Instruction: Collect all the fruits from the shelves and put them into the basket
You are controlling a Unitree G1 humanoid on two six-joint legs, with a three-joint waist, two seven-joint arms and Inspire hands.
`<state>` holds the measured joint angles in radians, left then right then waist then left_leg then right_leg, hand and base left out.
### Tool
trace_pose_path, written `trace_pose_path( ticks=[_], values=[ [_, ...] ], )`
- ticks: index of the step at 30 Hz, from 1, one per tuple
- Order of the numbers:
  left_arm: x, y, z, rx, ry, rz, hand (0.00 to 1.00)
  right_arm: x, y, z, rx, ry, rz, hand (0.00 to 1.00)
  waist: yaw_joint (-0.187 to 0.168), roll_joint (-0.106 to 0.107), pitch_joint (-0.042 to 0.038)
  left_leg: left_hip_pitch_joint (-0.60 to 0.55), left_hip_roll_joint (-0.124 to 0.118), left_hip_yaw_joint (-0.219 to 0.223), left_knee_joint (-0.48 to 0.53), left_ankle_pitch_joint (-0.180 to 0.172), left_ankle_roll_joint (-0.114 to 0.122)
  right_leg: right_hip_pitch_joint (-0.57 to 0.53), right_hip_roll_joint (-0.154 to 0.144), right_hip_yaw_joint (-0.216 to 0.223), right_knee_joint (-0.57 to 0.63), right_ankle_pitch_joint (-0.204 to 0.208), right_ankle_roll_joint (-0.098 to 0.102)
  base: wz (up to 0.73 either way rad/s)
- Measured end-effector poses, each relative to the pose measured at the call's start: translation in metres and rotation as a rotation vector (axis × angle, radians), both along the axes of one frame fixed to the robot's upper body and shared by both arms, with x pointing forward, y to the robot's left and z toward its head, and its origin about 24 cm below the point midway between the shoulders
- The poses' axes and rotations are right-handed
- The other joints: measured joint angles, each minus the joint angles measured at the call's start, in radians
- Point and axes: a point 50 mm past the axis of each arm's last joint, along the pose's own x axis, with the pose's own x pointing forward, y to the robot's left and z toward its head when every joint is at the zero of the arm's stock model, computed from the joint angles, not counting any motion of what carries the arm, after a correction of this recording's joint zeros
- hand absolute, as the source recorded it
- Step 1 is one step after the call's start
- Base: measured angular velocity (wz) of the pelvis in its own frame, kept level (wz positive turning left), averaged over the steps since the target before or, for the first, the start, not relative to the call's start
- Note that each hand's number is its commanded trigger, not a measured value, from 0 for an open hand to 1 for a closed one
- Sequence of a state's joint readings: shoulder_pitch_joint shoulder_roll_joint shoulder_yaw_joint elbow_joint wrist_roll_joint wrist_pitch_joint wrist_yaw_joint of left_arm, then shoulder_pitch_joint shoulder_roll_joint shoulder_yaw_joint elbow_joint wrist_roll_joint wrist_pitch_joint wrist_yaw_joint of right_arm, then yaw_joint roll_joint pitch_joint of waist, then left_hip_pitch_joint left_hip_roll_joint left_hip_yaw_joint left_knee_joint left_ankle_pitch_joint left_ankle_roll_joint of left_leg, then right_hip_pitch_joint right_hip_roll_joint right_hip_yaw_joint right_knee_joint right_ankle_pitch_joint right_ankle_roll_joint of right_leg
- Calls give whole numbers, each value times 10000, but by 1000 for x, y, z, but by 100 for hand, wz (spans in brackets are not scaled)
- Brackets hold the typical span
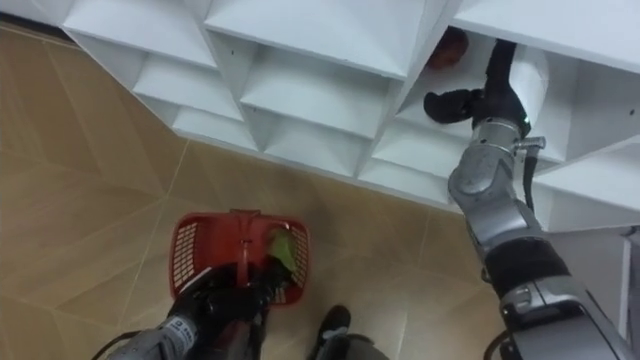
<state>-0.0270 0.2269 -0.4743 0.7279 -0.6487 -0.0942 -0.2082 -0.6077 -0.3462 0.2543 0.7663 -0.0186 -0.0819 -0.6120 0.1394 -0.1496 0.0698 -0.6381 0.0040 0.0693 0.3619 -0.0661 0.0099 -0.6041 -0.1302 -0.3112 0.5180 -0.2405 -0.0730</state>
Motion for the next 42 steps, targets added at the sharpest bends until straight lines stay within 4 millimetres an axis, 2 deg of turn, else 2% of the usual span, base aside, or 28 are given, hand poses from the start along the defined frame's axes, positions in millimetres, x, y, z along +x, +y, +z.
trace_pose_path(
  ticks=[2,4,6,10,17,26,27,28,29,35,37,41,42],
  values=[
    [0,1,1,-43,-49,28,100,2,-1,1,329,-3,-129,0,1,-103,-2,-71,-14,0,3,0,1,-77,-16,-16,16,-1,1,4],
    [1,2,2,-53,-104,63,100,4,-1,5,505,-100,-224,0,-3,-211,33,-166,-16,-3,23,0,1,-169,-19,-12,37,-1,2,0],
    [1,1,3,-112,-169,51,100,8,0,14,512,-344,-221,0,-19,-283,25,-356,-21,-30,57,5,8,-320,-20,-40,57,-1,1,4],
    [-1,-3,5,-299,-295,23,100,13,0,25,463,-710,-291,0,-55,-279,24,-563,-41,-158,173,9,15,-395,-50,-225,125,-10,-2,12],
    [-2,-4,7,-450,-394,-146,100,13,-1,26,554,-761,-323,0,-22,-265,24,-649,-170,-224,235,2,21,-562,-251,-257,408,-213,21,6],
    [1,-12,13,-676,-721,-492,100,14,-1,30,465,-979,-459,0,50,-226,45,-1307,-339,-179,905,-63,-7,-1382,-672,-255,1629,-684,-154,9],
    [1,-13,14,-705,-774,-570,100,14,-1,30,442,-964,-434,20,56,-224,45,-1347,-320,-215,953,-73,-24,-1397,-669,-310,1657,-706,-191,7],
    [1,-13,14,-754,-801,-639,100,14,-1,30,452,-936,-441,87,71,-224,46,-1371,-307,-260,955,-59,-45,-1416,-657,-333,1662,-716,-209,5],
    [1,-14,15,-782,-808,-662,100,14,-1,29,483,-906,-422,100,89,-223,46,-1375,-299,-281,955,-55,-52,-1420,-647,-334,1662,-715,-214,0],
    [-3,-12,17,-963,-852,-676,100,15,0,13,973,152,357,100,107,-222,47,-1350,-189,-214,937,-66,-105,-1371,-529,-333,1572,-669,-279,-3],
    [-4,-12,17,-961,-847,-676,100,14,-5,9,1205,344,240,100,114,-216,54,-1291,-188,-187,878,-58,-117,-1346,-530,-321,1563,-677,-291,0],
    [-4,-13,16,-969,-819,-711,100,12,-19,6,1123,619,335,100,198,-166,130,-1117,-171,-188,828,-66,-131,-1158,-503,-335,1481,-699,-293,-1],
    [-4,-14,17,-987,-852,-730,100,11,-24,6,1031,684,296,100,273,-165,200,-1045,-162,-192,798,-71,-138,-1072,-488,-352,1439,-699,-294,0]
  ],
)
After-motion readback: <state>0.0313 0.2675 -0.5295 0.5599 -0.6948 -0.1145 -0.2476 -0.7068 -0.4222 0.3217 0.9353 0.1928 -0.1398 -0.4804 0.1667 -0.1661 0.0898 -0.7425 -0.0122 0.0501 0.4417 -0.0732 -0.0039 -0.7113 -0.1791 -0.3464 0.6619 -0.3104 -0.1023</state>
